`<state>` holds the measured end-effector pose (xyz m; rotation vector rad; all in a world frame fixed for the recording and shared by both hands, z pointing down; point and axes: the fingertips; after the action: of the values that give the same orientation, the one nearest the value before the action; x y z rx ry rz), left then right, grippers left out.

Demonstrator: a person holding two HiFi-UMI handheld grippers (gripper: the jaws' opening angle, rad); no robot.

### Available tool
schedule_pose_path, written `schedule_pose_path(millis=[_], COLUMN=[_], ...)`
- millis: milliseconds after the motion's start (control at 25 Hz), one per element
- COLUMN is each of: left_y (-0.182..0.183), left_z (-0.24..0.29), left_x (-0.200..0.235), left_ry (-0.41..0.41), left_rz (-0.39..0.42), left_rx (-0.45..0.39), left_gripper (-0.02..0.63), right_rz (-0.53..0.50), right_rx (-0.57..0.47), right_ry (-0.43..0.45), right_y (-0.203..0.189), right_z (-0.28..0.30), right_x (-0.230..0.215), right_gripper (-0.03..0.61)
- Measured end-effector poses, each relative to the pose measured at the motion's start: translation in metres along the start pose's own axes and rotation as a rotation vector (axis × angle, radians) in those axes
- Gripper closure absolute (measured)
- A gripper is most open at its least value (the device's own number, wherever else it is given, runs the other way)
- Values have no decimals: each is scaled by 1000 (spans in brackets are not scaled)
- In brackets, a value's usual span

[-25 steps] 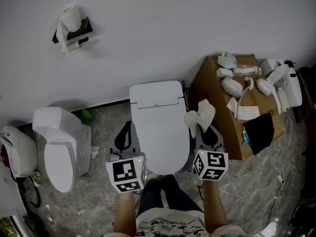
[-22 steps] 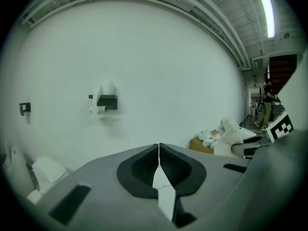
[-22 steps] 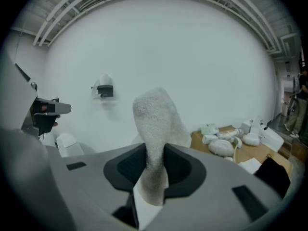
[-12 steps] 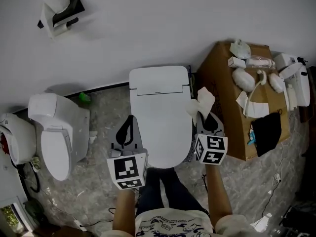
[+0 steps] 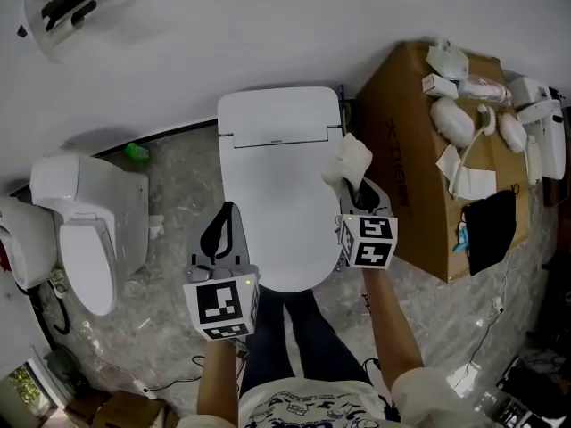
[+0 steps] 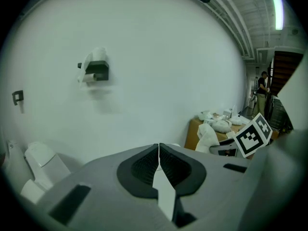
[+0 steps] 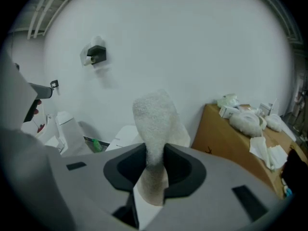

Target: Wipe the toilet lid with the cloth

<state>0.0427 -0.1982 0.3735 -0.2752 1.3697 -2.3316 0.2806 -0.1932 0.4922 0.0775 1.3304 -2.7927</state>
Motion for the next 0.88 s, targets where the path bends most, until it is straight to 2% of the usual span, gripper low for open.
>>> schedule_pose_path(millis=[560, 880], left_y=[-59, -82], left_z=[29, 36], left_x=[-13, -9], left_ry=[-40, -36], left_rz=[-1, -7], left_rx=[73, 87], left_gripper=[601, 601], right_rz=[-41, -122], right_rx=[123, 194], right_ry=[0, -4], right_y=[-65, -89], right_z=[99, 151], right_x=[-4, -10], right_gripper=[483, 483])
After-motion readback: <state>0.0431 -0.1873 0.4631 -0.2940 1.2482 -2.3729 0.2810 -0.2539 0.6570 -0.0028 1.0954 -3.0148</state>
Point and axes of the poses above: the fingertips, and each gripper's own axes: z forward along the fingers, x to its left, y out of its top, and after that the axes turned 2 degrees about z, right-handed
